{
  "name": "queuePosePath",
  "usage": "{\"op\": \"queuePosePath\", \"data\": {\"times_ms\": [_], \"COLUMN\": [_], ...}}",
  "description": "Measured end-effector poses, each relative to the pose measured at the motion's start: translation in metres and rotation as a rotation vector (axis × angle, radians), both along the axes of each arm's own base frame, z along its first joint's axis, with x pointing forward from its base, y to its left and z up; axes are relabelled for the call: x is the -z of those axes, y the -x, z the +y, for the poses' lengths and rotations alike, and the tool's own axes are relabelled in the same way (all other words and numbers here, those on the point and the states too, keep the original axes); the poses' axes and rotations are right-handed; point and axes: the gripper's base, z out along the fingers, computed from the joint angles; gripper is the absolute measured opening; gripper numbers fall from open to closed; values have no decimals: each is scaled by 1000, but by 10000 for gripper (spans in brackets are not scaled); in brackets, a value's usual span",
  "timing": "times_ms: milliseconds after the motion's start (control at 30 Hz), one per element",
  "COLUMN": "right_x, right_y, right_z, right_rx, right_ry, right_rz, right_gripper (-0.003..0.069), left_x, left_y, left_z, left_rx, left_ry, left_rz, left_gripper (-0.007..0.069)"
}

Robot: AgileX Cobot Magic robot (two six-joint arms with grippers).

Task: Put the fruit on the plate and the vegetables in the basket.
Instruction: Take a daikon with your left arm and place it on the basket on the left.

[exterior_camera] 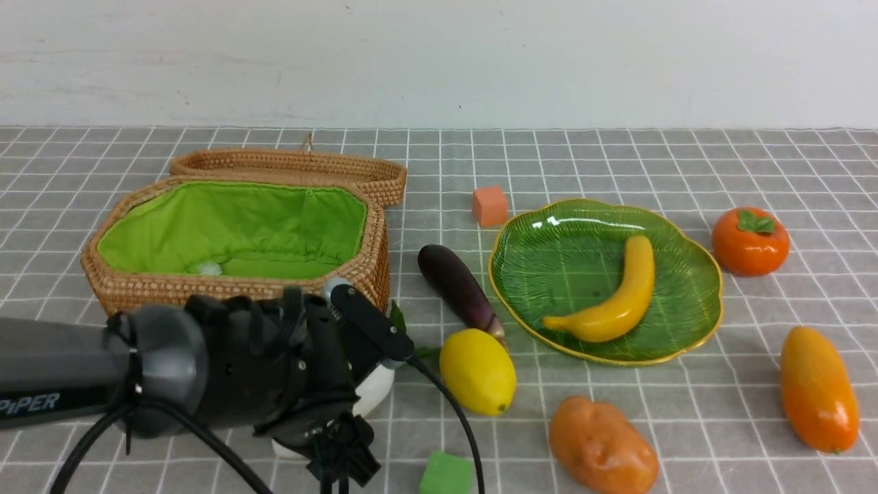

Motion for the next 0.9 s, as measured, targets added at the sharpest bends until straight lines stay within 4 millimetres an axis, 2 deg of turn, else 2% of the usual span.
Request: {"op": "queuePosePath", "data": {"times_ms": [67,200,300,400,467,567,600,633,667,733,800,900], "right_x": [0,0,1,1,-1,-7,-8,-12,-13,-17,-19,-20], "right_y": [0,1,1,2,2,1,1,1,1,1,1,1], "right_z": [0,1,1,1,2,6,7,9,9,11,12,12], "right_rx": [-3,-7,-13,-17,-30,-66,-76,-99,-101,-117,-122,-128], "right_ry": [-1,-3,-6,-8,-21,-56,-66,-95,-98,-132,-147,-151], "right_rz": [3,8,15,19,-1,-58,-74,-117,-121,-158,-171,-183], "right_gripper": [89,89,89,89,89,89,89,89,89,90,90,92], "left_x": [0,-3,-19,-47,-75,-110,-117,-139,-139,-165,-174,-173], "left_y": [0,1,13,38,58,64,61,53,53,29,11,-13], "left_z": [0,0,-2,-12,-12,0,7,22,22,48,63,82], "left_rx": [-21,-33,-26,53,114,145,151,157,157,160,176,254], "left_ry": [8,20,22,30,49,75,69,66,65,33,4,-82], "left_rz": [-3,-1,4,-7,-42,-109,-127,-184,-184,-246,-260,-251], "left_gripper": [494,494,494,494,494,494,494,494,494,494,494,494]}}
